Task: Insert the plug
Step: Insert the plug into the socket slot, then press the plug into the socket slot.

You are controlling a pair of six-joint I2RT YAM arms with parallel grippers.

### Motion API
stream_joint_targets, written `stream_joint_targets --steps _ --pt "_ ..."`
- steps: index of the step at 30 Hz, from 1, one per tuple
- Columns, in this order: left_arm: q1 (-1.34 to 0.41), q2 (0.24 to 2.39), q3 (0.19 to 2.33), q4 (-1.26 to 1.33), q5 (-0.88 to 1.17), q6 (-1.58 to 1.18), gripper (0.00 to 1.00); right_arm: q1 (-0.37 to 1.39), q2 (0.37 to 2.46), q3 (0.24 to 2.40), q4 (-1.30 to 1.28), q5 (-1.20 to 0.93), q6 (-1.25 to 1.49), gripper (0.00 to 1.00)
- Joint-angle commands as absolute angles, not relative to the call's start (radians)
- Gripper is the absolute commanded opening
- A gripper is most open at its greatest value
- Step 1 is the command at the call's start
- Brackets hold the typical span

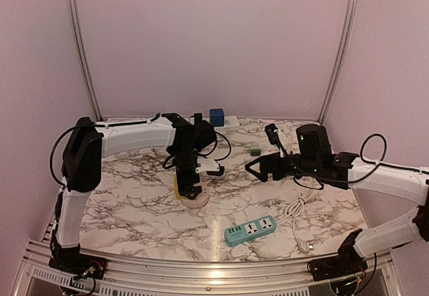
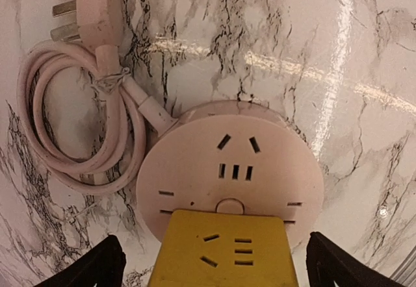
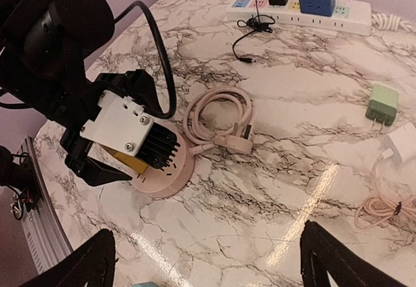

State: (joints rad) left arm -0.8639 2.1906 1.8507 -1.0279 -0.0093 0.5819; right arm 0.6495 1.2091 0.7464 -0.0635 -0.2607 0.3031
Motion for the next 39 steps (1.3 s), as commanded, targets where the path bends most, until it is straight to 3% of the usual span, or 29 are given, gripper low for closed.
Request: stream_joint_targets --steps 1,7,13,19,39 --pt "-0.869 2.072 1.842 -0.978 -0.005 0.562 0.99 0.645 1.201 0.737 -0.036 -0.267 0.311 0.93" --pt "-0.863 1.958 1.810 -0.919 0.012 0.506 0.99 0.645 1.198 0.734 -0.035 -0.267 0.314 0.93" --pt "-0.834 1.897 1.783 -0.884 -0.204 0.394 0.99 0.645 1.201 0.734 -0.026 -0.271 0.314 0.93" --pt "-0.828 1.919 1.716 -0.928 -0.294 0.361 0.99 0.644 1.206 0.735 -0.022 -0.275 0.312 0.93" --pt "-0.829 1.995 1.592 -0.889 -0.241 0.332 0.98 0.644 1.248 0.774 -0.046 -0.271 0.273 0.97"
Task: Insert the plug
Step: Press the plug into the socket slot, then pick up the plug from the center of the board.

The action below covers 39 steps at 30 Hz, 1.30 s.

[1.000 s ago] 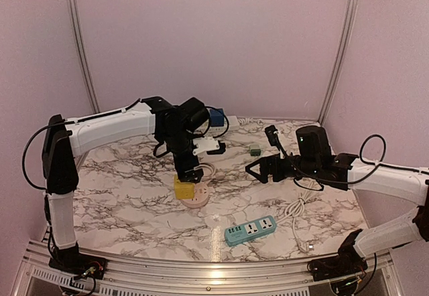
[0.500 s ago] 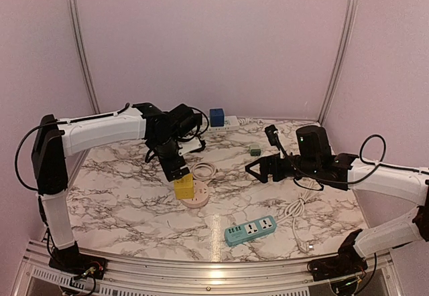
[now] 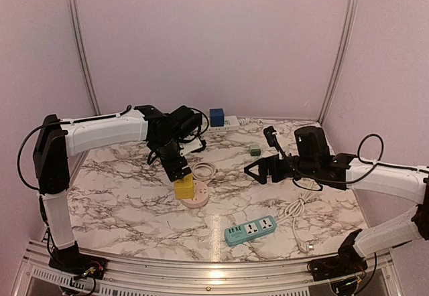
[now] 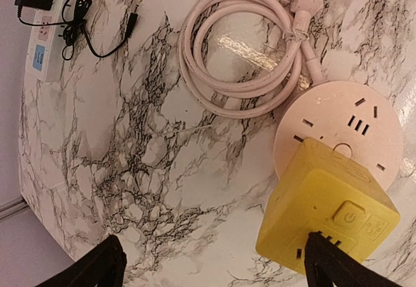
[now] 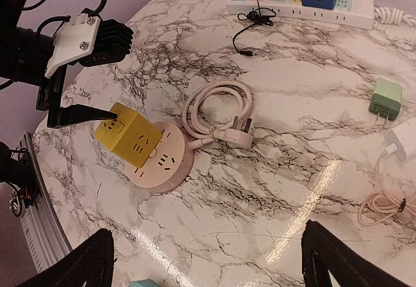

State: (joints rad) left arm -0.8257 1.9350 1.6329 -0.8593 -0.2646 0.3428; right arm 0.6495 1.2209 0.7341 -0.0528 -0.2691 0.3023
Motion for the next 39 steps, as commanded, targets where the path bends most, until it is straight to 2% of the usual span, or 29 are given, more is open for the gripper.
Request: stream_joint_targets --steps 1,10,16,21,32,35,39 --pt "-0.827 1.983 1.596 -0.882 -0.247 0.327 0.99 0.644 1.260 0.786 -0.058 -0.263 0.254 0.98" --pt "-0.824 1.826 1.646 -0.810 -0.304 0.248 0.99 0.629 1.346 0.911 -0.156 -0.043 0.139 0.99" --pt "-0.824 1.727 1.604 -0.732 -0.337 0.146 0.99 0.518 1.458 1.004 -0.144 -0.069 0.143 0.99" --pt "-0.830 1.632 1.509 -0.649 -0.433 0.048 0.99 0.446 1.657 1.202 -0.241 -0.063 0.089 0.98" --pt "-0.850 1.483 1.321 -0.578 -0.547 -0.046 0.99 0.423 2.145 1.758 -0.589 -0.059 0.038 0.73" --pt "-0.855 1.454 1.290 -0.571 -0.559 -0.057 0.99 0.423 2.255 1.883 -0.683 -0.015 0.049 0.73" --pt "-0.861 1.426 1.255 -0.561 -0.580 -0.064 0.99 0.423 2.322 1.942 -0.717 0.049 0.050 0.73"
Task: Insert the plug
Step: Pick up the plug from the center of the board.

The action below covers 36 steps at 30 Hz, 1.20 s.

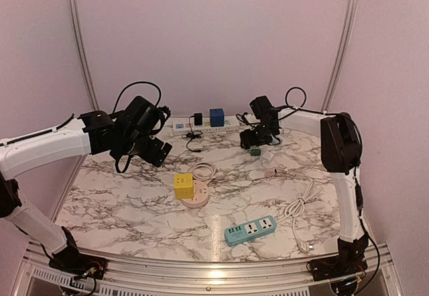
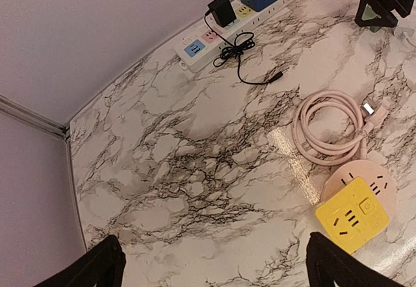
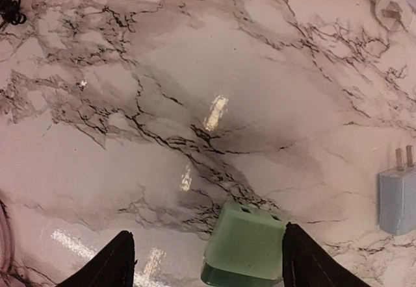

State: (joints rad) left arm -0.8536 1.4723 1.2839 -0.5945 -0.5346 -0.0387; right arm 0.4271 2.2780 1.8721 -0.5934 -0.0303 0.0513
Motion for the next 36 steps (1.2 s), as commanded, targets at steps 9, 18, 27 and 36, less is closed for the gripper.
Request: stream_joint_targets --steps 9,18,27,36 --pt "-0.883 1.407 1.233 -0.555 -0.621 -0.069 0.99 0.421 2.391 1.976 -0.737 0.102 0.067 0.72" --pt "-0.901 1.407 1.216 -0.532 -0.620 -0.078 0.99 0.420 2.361 1.953 -0.750 0.095 0.042 0.44" --pt "-0.903 1.364 1.205 -0.456 -0.585 -0.105 0.99 0.423 2.157 1.713 -0.535 -0.023 -0.047 0.24" --pt "-0.900 1.201 1.085 -0.195 -0.509 -0.181 0.99 0.443 1.891 1.432 -0.294 -0.100 -0.088 0.21"
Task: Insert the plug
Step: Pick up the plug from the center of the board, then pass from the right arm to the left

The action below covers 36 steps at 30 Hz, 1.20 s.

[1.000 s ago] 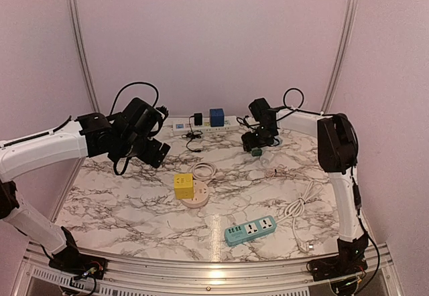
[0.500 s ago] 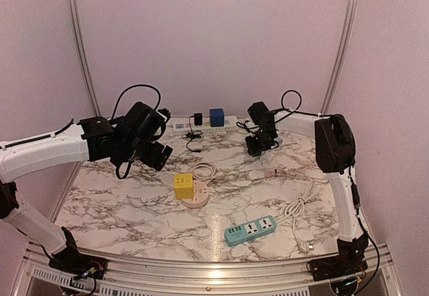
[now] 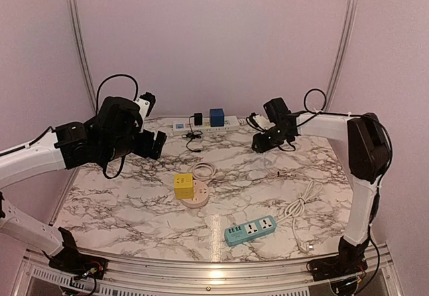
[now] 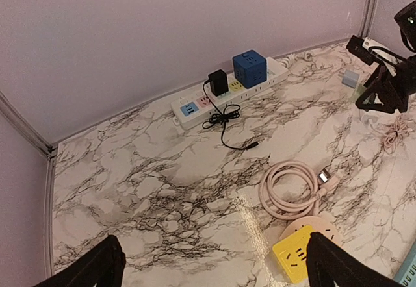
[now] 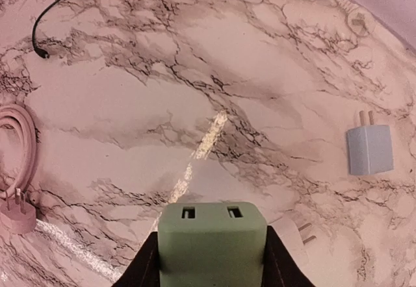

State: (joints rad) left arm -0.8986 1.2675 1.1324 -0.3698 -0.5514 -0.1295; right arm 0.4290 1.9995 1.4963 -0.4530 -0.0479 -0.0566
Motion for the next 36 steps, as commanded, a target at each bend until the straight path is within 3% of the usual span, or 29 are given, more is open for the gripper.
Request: stream_joint_targets --steps 1,9,15,22,30,36 --pt "-0.900 1.193 1.078 -0.171 -0.495 -0.189 0.99 0.451 1.868 1.406 -0.269 -0.103 -0.090 0.20" --pt "-0.900 1.268 1.201 -0.218 -0.391 -0.216 0.99 0.565 1.703 1.294 -0.182 -0.068 -0.164 0.19" --pt "-0.897 1.230 1.169 -0.161 -0.296 -0.215 0.99 0.625 1.547 1.155 -0.063 -0.093 -0.197 0.19" --pt "-0.897 1.247 1.211 -0.175 -0.085 -0.146 0.99 0.635 1.408 0.992 0.051 -0.288 -0.238 0.19" --pt "-0.898 1.231 1.046 0.131 0.181 -0.070 0.99 0.649 1.283 0.847 0.235 -0.670 -0.111 0.19" --pt "-0.900 1.368 1.206 0.045 0.149 -0.190 0.99 0.742 1.196 0.798 0.225 -0.583 -0.280 0.20"
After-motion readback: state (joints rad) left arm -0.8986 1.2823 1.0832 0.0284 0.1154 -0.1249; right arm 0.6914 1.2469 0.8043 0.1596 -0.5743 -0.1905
